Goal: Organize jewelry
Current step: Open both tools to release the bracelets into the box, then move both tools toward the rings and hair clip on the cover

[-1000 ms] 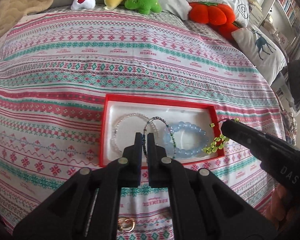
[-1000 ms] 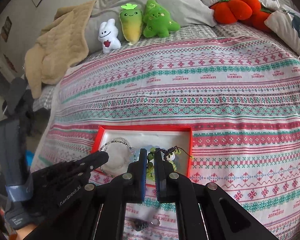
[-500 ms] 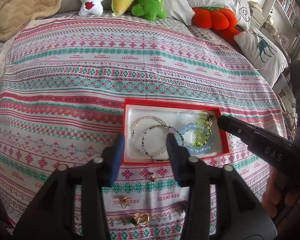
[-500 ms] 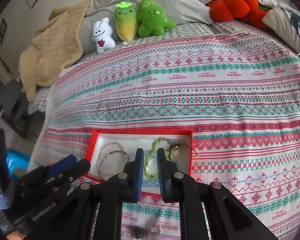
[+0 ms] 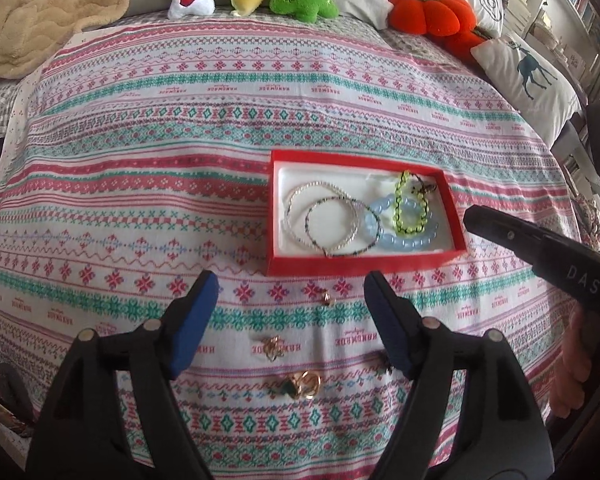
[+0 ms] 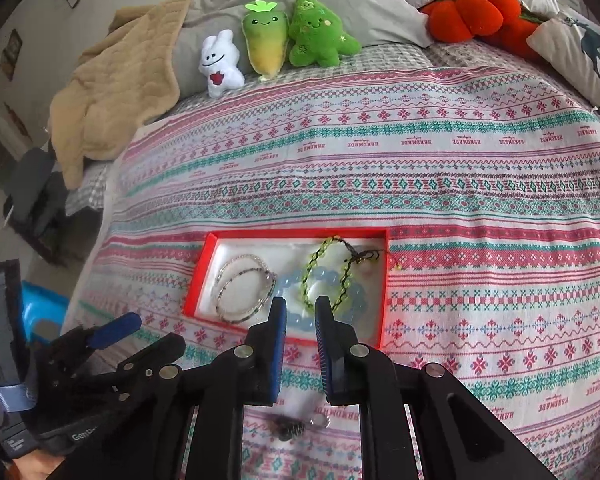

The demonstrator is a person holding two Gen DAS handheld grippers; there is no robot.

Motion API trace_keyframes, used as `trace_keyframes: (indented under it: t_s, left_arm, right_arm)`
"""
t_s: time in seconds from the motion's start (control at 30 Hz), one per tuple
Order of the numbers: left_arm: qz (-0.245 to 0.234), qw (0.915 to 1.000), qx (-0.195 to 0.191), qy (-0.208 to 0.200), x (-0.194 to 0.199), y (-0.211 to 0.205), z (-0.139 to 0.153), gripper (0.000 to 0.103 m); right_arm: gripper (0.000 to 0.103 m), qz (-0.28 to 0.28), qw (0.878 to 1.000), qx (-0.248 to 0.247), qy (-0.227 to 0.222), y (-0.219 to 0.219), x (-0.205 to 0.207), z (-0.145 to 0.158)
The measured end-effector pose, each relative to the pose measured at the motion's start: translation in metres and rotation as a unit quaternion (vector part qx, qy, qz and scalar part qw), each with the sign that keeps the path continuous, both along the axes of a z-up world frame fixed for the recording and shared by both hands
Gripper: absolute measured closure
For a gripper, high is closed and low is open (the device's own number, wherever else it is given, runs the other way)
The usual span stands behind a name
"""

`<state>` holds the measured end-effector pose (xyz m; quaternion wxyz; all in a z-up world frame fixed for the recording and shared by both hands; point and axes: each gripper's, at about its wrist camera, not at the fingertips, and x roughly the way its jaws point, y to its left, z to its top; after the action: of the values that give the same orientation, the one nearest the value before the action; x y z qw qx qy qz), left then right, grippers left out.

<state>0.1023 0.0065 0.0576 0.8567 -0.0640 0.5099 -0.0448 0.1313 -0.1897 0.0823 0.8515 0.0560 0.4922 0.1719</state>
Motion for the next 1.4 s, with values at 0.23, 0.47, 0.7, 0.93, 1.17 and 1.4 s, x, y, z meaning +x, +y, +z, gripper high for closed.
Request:
trace_keyframes:
  t_s: [0.23,0.47,0.7,0.93,1.17,1.4]
  left_arm:
    - [-0.025,0.9993,0.022,0.016,-0.019,-0.001,-0.008,0.021]
    - [-0.043,0.9983,0.019,0.035,-0.030,0.003,-0.019,0.021]
    - [-0.041,0.9971,0.004,0.064,-0.036,0.013,-0.032,0.021]
    - [-0.043,0.9961,-0.005,0.077,-0.042,0.023,-0.048,0.021]
    - [-0.070,0.9948,0.005,0.074,-0.058,0.024,-0.068,0.021]
    - [-0.112,0.9922,0.041,0.036,-0.077,0.012,-0.076,0.021]
  right_arm:
    - [0.028,0.019,1.000,-0.017,0.001,0.004,-0.022,-0.003]
    - [0.026,0.026,0.999,-0.029,0.010,0.001,-0.037,-0.007]
    - [0.026,0.029,0.996,-0.066,0.045,-0.003,-0.049,-0.026]
    - [0.026,0.030,0.993,-0.091,0.061,-0.011,-0.058,-0.043]
    - [0.026,0.014,0.991,-0.100,0.090,-0.028,-0.065,-0.064]
    - [0.026,0.033,0.987,-0.120,0.099,-0.031,-0.084,-0.086]
